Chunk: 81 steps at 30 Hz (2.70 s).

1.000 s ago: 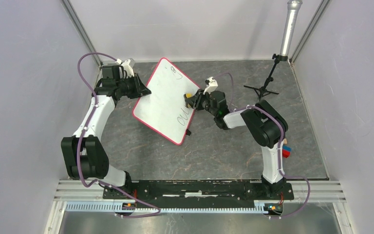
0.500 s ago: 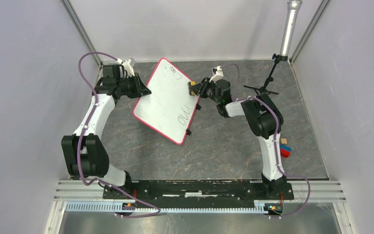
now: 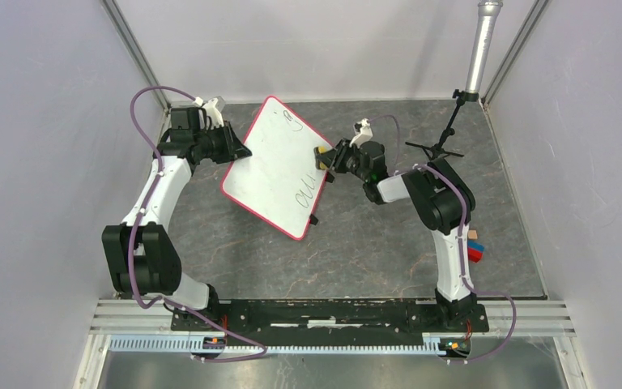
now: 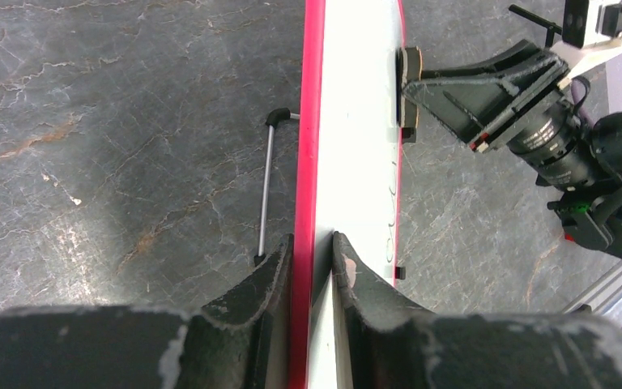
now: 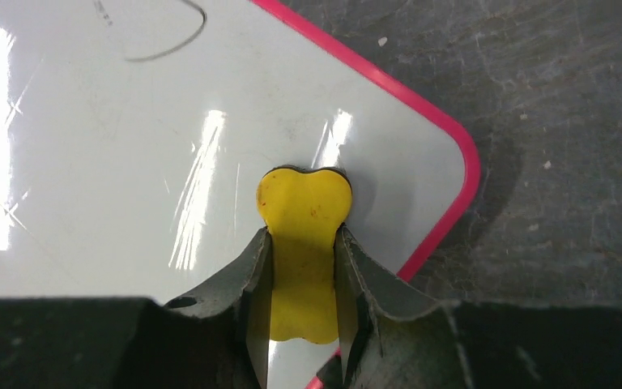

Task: Erase the whiteboard

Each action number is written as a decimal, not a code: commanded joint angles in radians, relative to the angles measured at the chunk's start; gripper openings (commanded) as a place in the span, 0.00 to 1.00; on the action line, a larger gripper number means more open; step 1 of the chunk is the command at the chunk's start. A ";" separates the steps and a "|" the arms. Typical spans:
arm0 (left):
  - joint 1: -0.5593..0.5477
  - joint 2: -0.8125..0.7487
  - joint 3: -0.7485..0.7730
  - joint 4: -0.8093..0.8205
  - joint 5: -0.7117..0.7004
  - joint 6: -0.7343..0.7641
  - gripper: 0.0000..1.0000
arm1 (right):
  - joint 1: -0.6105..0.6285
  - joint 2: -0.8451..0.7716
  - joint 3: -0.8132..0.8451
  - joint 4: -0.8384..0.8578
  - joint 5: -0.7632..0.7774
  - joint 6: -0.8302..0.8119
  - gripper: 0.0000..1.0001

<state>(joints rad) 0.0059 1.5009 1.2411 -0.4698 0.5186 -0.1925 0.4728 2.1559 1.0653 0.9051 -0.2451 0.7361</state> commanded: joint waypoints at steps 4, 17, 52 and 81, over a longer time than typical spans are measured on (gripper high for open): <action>-0.007 0.032 0.001 -0.105 -0.084 0.077 0.02 | -0.042 0.088 0.219 -0.132 -0.053 -0.018 0.33; -0.007 0.034 -0.001 -0.105 -0.090 0.077 0.02 | -0.010 0.119 0.166 -0.090 -0.075 0.015 0.33; -0.007 0.021 -0.004 -0.093 -0.056 0.019 0.02 | 0.143 -0.124 -0.181 -0.044 0.046 -0.120 0.33; -0.007 0.013 -0.016 -0.082 -0.058 0.018 0.02 | 0.398 -0.244 -0.206 -0.100 0.233 -0.221 0.33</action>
<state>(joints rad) 0.0109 1.5013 1.2461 -0.4751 0.5194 -0.1925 0.7357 1.9530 0.8574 0.8639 -0.0147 0.5674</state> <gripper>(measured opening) 0.267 0.340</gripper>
